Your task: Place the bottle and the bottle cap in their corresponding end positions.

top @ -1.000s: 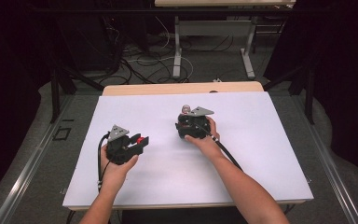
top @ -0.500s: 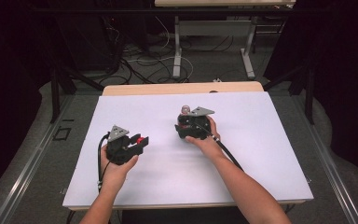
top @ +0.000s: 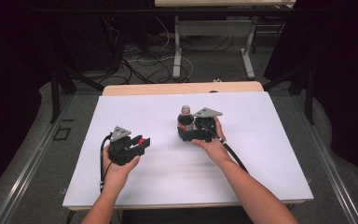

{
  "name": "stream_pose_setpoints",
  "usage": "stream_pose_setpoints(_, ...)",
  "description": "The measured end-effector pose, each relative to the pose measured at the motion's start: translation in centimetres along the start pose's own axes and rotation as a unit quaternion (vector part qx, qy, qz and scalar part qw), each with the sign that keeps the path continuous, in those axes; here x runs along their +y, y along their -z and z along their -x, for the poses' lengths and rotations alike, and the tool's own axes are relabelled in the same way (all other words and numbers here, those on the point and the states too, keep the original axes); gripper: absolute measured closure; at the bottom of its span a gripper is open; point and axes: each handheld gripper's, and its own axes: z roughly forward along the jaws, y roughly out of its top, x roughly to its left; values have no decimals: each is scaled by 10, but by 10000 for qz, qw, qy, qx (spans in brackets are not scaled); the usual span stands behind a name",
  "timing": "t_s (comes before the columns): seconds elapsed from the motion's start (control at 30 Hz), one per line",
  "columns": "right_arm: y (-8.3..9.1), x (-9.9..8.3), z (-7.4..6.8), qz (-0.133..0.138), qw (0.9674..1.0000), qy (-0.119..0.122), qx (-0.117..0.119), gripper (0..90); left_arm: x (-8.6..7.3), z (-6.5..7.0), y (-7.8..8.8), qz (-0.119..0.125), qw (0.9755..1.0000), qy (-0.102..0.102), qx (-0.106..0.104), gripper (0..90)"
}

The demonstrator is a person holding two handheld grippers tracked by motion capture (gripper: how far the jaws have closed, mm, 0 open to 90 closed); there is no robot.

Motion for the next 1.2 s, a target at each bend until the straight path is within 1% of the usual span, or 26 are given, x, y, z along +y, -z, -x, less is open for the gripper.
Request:
stream_pose_setpoints(0.07, 4, -1, 0, -91, 9999, 31, -82, 0, 0, 1, -2, 17, 10000, -10, -26, 611)
stream_pose_setpoints(0.1, 7, -1, 0, -139, 9999, -9, -61, 0, 0, 1, -3, 8, 10000, -5, -42, 611)
stream_pose_setpoints(0.13, 9, -1, 0, -192, 9998, -46, -74, 0, 0, 2, -4, -5, 10000, -55, -41, 611)
stream_pose_setpoints(0.17, 11, -2, -1, -233, 9997, -63, -77, 0, -1, 3, -6, -35, 9999, -37, -86, 611)
stream_pose_setpoints(0.2, 15, -2, -2, -267, 9995, -97, -101, 0, -1, 4, -8, -55, 9999, -66, -100, 611)
stream_pose_setpoints(0.23, 18, -3, -1, -218, 9997, -96, -94, 0, -1, 4, -10, -70, 9999, -119, -95, 611)
stream_pose_setpoints(0.3, 26, -4, -1, -237, 9995, -89, -186, 0, -2, 7, -13, -113, 9998, -140, -127, 611)
stream_pose_setpoints(0.37, 33, -6, 1, -226, 9995, -77, -195, 0, -3, 9, -18, -136, 9996, -170, -169, 611)
stream_pose_setpoints(0.4, 37, -7, 1, -254, 9994, -107, -195, 0, -2, 10, -20, -187, 9993, -222, -217, 611)
stream_pose_setpoints(0.43, 40, -8, 3, -240, 9994, -91, -229, 0, -2, 12, -22, -201, 9993, -226, -230, 611)
stream_pose_setpoints(0.47, 43, -9, 3, -220, 9994, -102, -243, 0, -3, 15, -25, -190, 9993, -225, -244, 611)
stream_pose_setpoints(0.57, 55, -13, 7, -212, 9994, -94, -269, 0, -2, 21, -32, -195, 9987, -341, -319, 611)
stream_pose_setpoints(0.6, 59, -14, 7, -254, 9992, -82, -288, 0, -1, 23, -35, -189, 9987, -313, -360, 611)
stream_pose_setpoints(0.63, 63, -16, 8, -240, 9992, -36, -307, 0, 0, 25, -37, -240, 9983, -323, -413, 611)
stream_pose_setpoints(0.67, 67, -17, 9, -215, 9992, -30, -323, 0, 1, 27, -39, -250, 9979, -376, -462, 611)
stream_pose_setpoints(0.73, 75, -20, 10, -194, 9992, -9, -349, 0, 1, 33, -46, -197, 9977, -418, -486, 611)
stream_pose_setpoints(0.77, 79, -21, 11, -196, 9991, -1, -382, 0, 2, 36, -49, -203, 9975, -449, -516, 611)
stream_pose_setpoints(0.8, 83, -22, 12, -185, 9990, 4, -405, 0, 2, 39, -53, -201, 9973, -437, -552, 611)
stream_pose_setpoints(0.83, 87, -23, 13, -158, 9991, -12, -397, 0, 3, 41, -55, -218, 9970, -460, -584, 611)
stream_pose_setpoints(0.9, 94, -25, 15, -103, 9989, 4, -453, 0, 4, 46, -62, -226, 9960, -449, -745, 611)
stream_pose_setpoints(0.93, 97, -27, 15, -83, 9989, -15, -471, 0, 4, 48, -65, -214, 9955, -440, -813, 611)
stream_pose_setpoints(0.97, 101, -28, 16, -93, 9988, -15, -488, 0, 5, 50, -68, -247, 9952, -407, -855, 611)
stream_pose_setpoints(1.03, 106, -31, 19, -92, 9986, -44, -524, 0, 5, 54, -74, -315, 9941, -404, -958, 611)
stream_pose_setpoints(1.1, 110, -35, 21, -99, 9984, -123, -548, 0, 3, 58, -82, -359, 9935, -446, -982, 611)
stream_pose_setpoints(1.13, 112, -38, 23, -94, 9984, -137, -543, 0, 1, 60, -86, -361, 9932, -457, -1011, 611)
stream_pose_setpoints(1.2, 114, -42, 25, -89, 9980, -208, -584, 0, -2, 63, -92, -447, 9920, -451, -1089, 611)
